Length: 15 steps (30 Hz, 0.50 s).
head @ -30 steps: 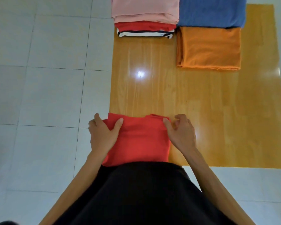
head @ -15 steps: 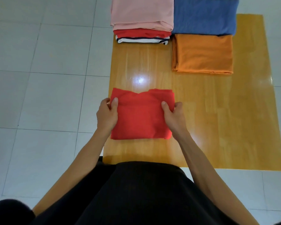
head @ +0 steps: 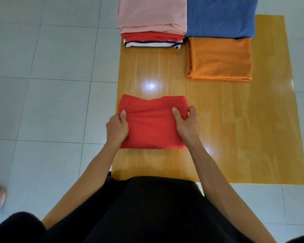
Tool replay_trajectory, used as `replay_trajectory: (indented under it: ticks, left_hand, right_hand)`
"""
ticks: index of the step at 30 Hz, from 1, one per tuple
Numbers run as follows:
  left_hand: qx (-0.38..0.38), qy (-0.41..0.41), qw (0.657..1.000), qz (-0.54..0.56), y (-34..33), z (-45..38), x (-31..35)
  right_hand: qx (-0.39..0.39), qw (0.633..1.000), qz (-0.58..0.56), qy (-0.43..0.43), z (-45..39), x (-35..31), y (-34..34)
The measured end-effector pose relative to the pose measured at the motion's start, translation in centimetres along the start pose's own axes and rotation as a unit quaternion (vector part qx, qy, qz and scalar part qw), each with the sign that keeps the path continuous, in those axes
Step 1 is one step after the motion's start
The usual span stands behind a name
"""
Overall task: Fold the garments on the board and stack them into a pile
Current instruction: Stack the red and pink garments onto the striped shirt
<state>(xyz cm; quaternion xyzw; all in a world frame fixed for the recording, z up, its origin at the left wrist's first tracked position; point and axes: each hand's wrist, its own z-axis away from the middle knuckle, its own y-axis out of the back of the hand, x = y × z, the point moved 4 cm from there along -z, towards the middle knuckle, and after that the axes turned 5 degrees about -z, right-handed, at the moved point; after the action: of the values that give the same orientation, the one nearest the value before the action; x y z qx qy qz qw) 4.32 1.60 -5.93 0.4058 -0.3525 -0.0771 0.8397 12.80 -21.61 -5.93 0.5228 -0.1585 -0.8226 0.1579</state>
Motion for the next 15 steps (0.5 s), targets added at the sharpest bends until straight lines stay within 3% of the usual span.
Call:
replay_trajectory:
  ticks: [3,6,8,10,15]
  left_hand:
    - [0.01,0.043,0.998,0.055,0.0,0.2,-0.4]
    - [-0.007,0.089,0.991,0.102,-0.1,0.0,-0.7]
    - [-0.032,0.117,0.986,0.112,-0.1,-0.3,-0.5]
    - [-0.048,0.122,0.987,0.097,0.0,-0.9,0.1]
    - [-0.014,0.055,0.996,0.075,1.6,-3.4,2.9]
  right_hand:
    - [-0.009,0.999,-0.015,-0.048,-0.3,0.6,-0.5]
    - [-0.066,0.983,-0.07,-0.155,-0.4,1.2,-0.7]
    - [-0.106,0.975,-0.097,-0.172,-0.5,1.0,-0.7]
    - [-0.121,0.978,-0.087,-0.146,-0.6,0.3,-0.9]
    - [-0.036,0.999,0.029,-0.027,-2.3,-2.3,-0.4]
